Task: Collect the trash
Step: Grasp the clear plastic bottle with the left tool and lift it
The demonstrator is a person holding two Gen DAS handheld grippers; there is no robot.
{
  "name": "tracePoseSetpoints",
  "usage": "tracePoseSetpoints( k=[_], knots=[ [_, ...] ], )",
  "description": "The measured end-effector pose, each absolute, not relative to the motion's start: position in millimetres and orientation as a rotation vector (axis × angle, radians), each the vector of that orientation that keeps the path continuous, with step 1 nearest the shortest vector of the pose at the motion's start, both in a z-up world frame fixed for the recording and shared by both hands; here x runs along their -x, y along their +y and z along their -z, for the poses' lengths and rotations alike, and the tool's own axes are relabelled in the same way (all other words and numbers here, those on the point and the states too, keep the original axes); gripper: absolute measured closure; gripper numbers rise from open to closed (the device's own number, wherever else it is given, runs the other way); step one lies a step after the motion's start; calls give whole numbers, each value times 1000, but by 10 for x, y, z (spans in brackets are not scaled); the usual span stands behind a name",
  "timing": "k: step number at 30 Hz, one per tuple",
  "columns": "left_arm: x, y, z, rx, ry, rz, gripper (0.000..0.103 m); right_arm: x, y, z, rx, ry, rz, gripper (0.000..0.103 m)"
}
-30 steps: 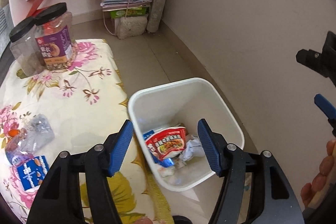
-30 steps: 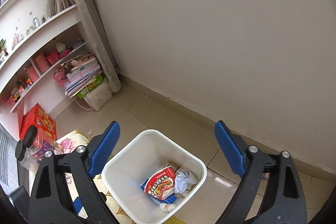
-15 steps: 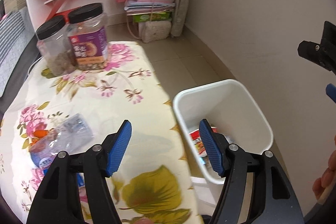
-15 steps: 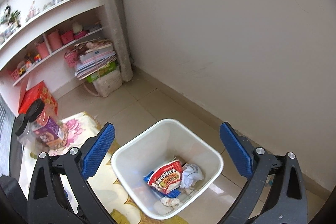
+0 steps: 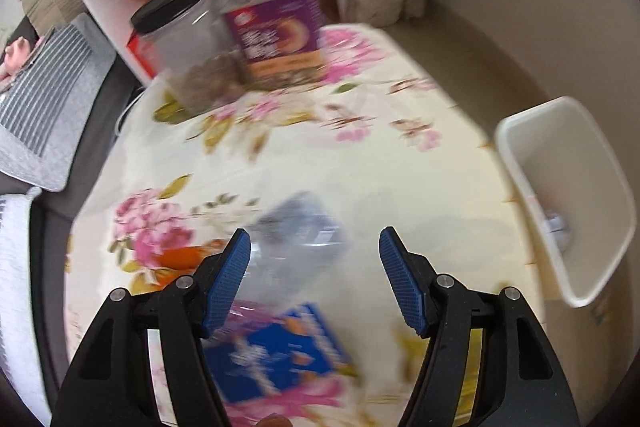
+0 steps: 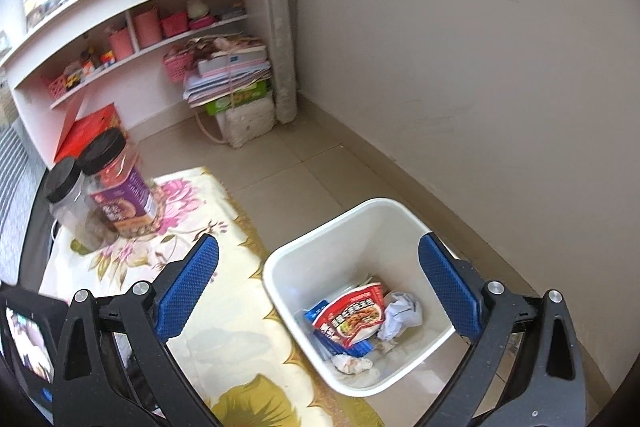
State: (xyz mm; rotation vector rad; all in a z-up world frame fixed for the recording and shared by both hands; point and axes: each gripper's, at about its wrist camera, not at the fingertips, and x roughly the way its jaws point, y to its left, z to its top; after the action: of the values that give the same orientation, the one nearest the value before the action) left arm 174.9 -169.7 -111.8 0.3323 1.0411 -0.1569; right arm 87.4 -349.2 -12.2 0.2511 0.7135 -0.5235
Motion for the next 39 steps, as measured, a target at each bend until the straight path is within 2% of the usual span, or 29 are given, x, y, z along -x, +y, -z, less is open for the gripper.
tracePoseSetpoints(
  k=[8,28,36,38,39],
  knots=[
    [-2057,-1393,1495,-450,1229,221,35,-1060,-3161,217,-191,757,468,7],
    [-2098,-969,1670,-508,1324,289,31,-1263,-2748,393,-124,832,383,7],
    [-1878,-829,1501,-439,1276,278,43,-1307,-2652,448,-123,855,360,7],
    [-1840,-697,1379,-360,1257,265,55,-1321,-2594,472,-117,861,353,7],
    [-1817,-603,1273,-303,1238,263,67,-1331,-2575,483,-115,864,347,7]
  ],
)
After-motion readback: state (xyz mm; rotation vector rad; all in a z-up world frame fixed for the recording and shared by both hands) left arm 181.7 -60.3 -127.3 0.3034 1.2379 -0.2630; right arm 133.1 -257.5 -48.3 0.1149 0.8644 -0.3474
